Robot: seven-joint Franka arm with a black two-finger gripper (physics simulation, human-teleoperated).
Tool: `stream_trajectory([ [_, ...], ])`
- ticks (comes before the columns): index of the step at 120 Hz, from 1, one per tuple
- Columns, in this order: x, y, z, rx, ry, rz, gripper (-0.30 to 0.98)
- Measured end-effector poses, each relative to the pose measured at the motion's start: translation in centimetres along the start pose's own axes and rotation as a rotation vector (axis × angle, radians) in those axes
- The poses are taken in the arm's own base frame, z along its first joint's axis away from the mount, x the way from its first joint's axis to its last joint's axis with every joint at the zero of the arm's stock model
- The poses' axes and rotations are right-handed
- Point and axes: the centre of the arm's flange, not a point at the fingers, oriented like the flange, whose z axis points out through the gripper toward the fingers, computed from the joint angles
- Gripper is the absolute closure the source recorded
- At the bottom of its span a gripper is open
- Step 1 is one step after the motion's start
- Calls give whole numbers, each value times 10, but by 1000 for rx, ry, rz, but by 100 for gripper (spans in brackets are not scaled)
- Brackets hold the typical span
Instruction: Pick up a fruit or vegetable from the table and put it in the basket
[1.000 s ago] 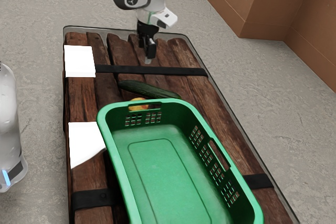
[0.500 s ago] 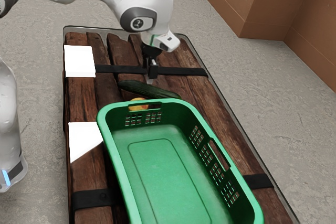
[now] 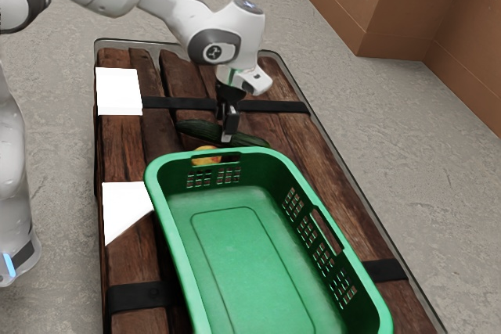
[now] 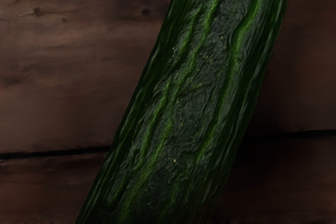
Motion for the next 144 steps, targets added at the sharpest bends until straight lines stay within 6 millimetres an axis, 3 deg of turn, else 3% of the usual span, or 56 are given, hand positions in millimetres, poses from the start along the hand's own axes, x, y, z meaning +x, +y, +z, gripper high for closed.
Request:
stream_trajectory([
  [43,1,3,27,-26,-33,19,1],
  [71,2,5,23,-22,-21,36,38],
  [82,2,5,14,-16,-2,41,46],
  [105,-1,-3,-7,-2,37,32,48],
  [125,11,-5,-54,25,116,37,48],
  [144,31,39,-93,47,171,115,46],
])
